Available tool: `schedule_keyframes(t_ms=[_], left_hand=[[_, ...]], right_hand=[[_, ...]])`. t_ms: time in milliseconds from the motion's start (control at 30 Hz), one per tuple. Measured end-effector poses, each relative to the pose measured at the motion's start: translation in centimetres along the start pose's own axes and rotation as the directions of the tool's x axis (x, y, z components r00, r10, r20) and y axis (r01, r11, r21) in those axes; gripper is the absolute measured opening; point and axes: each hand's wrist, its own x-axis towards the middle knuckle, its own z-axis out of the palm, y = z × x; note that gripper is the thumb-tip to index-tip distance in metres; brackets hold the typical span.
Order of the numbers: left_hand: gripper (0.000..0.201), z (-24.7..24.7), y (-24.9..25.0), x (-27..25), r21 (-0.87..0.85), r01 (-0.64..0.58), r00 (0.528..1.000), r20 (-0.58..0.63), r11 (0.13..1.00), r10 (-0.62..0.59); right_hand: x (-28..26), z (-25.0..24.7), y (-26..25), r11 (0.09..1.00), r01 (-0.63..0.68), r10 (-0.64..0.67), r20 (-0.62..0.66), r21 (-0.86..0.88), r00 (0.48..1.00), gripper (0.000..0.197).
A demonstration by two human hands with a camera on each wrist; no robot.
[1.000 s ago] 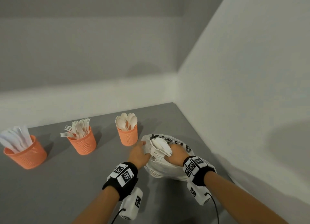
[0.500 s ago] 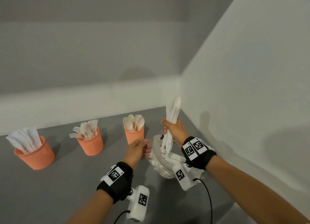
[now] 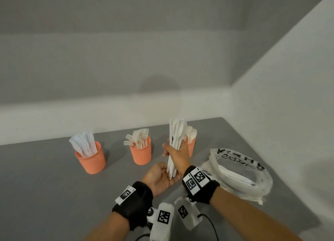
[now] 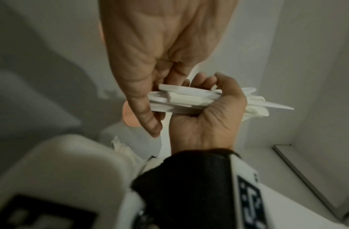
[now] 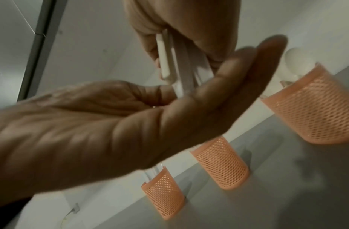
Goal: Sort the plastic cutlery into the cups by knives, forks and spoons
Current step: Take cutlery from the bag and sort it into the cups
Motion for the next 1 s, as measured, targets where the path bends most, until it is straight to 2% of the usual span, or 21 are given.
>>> schedule_keyframes(t_ms=[133, 233, 300, 367, 433, 533, 633, 733, 800, 833, 900, 933, 1000], left_hand=[[0.027, -2.3, 1.5, -1.7, 0.057, -0.015, 0.996, 0.091, 0.998, 0.010], [0.019, -3.7, 2.9, -2.5, 0.243, -0.053, 0.986, 0.166, 0.969, 0.012], [0.012, -4.2, 3.5, -2.6, 0.426, -0.095, 0.987, 0.156, 0.900, 0.030], [0.008, -4.4, 3.8, -2.5, 0.604, -0.143, 0.989, 0.108, 0.784, 0.097], [0.016, -4.7, 3.9, -2.4, 0.682, -0.160, 0.985, 0.065, 0.713, 0.159], [0.032, -5.0, 4.0, -2.4, 0.673, -0.144, 0.987, 0.041, 0.726, 0.157], [0.035, -5.3, 4.4, -2.7, 0.614, -0.116, 0.993, 0.072, 0.781, 0.091], [0.038, -5.8, 4.9, -2.9, 0.594, -0.091, 0.994, 0.102, 0.799, 0.037], [0.035, -6.1, 5.0, -3.0, 0.622, -0.094, 0.993, 0.113, 0.778, 0.029], [0.031, -6.3, 5.1, -3.1, 0.653, -0.100, 0.993, 0.113, 0.750, 0.035], [0.020, -6.9, 5.4, -3.2, 0.725, -0.096, 0.994, 0.108, 0.682, 0.025], [0.015, -7.2, 5.8, -3.4, 0.747, -0.086, 0.994, 0.106, 0.660, 0.009], [0.021, -8.0, 6.9, -3.5, 0.801, -0.072, 0.996, 0.092, 0.594, -0.003]], right_hand=[[-0.2, 2.4, -0.3, 0.999, -0.032, 0.032, -0.004, -0.022, 0.999, 0.025], [-0.3, 3.7, -0.5, 0.998, -0.053, 0.054, 0.021, -0.023, 0.998, 0.028], [-0.3, 4.5, -0.5, 0.996, -0.067, 0.069, 0.045, -0.061, 0.997, 0.028], [-0.4, 5.3, -0.4, 0.992, -0.071, 0.081, 0.095, -0.106, 0.992, 0.029], [-0.5, 5.9, -0.1, 0.987, -0.066, 0.087, 0.140, -0.146, 0.986, 0.028], [-0.5, 6.5, 0.7, 0.987, -0.087, 0.118, 0.242, -0.136, 0.963, 0.017], [-0.9, 6.5, 0.9, 0.978, -0.194, 0.210, 0.343, -0.081, 0.916, 0.003], [-1.2, 6.4, 1.1, 0.927, -0.373, 0.342, 0.458, -0.024, 0.820, 0.012], [-1.2, 6.6, 1.2, 0.916, -0.395, 0.380, 0.463, -0.068, 0.801, 0.018], [-1.1, 6.7, 1.3, 0.918, -0.380, 0.389, 0.442, -0.113, 0.808, 0.021], [-0.9, 7.0, 1.6, 0.932, -0.328, 0.363, 0.372, -0.157, 0.854, 0.026], [-0.6, 7.1, 1.9, 0.942, -0.314, 0.336, 0.320, -0.119, 0.886, 0.023], [0.0, 7.0, 2.3, 0.960, -0.281, 0.274, 0.204, 0.006, 0.940, 0.014]])
